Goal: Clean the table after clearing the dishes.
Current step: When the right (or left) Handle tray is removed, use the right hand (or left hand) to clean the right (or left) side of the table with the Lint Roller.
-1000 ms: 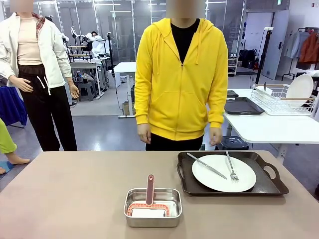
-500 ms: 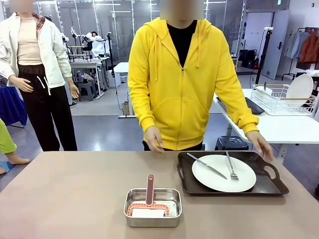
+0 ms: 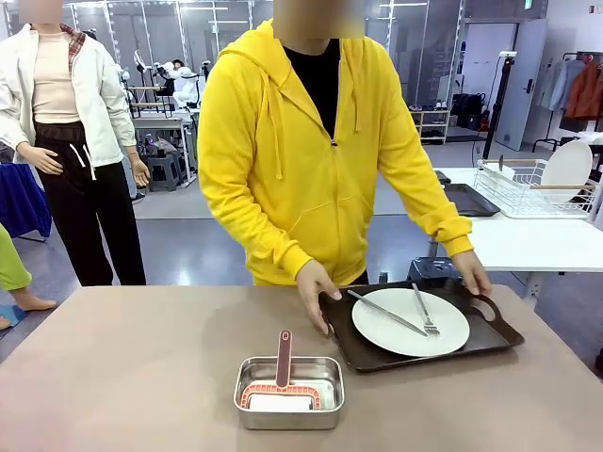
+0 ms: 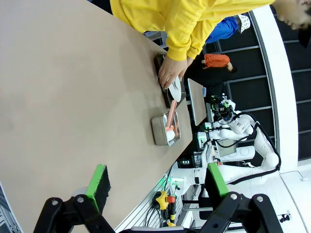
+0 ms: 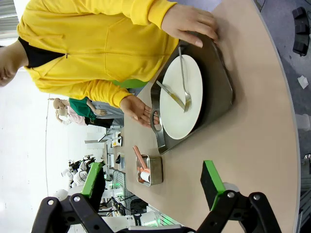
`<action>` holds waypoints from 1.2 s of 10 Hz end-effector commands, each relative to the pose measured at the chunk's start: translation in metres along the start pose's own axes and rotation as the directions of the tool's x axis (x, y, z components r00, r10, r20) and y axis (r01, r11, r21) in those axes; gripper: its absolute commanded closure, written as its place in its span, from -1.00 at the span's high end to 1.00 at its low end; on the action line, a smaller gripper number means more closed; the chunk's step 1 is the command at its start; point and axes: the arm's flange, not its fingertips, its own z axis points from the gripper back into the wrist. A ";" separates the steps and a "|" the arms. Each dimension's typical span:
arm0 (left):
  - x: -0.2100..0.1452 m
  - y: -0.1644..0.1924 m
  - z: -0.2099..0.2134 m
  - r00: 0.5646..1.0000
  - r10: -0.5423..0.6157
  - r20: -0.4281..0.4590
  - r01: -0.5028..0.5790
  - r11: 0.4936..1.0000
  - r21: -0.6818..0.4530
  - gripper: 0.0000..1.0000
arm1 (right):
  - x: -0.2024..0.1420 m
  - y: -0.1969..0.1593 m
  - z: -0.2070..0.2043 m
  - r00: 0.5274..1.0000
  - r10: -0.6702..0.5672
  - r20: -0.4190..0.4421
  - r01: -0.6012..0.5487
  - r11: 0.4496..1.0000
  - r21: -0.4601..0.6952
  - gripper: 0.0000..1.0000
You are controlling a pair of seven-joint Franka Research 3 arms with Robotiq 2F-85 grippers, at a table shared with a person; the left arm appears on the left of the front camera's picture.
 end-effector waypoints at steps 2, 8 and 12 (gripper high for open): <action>-0.001 -0.006 0.002 1.000 0.012 0.001 -0.012 1.000 0.002 1.00 | -0.001 0.003 0.000 1.000 0.005 0.002 -0.005 1.000 0.007 1.00; -0.001 -0.006 0.002 1.000 0.012 0.001 -0.012 1.000 0.002 1.00 | 0.034 0.057 -0.047 0.983 0.128 -0.133 -0.137 0.989 -0.060 1.00; -0.001 -0.006 0.002 1.000 0.012 0.001 -0.012 1.000 0.002 1.00 | 0.048 0.160 -0.190 0.824 0.312 -0.474 -0.412 0.903 -0.122 1.00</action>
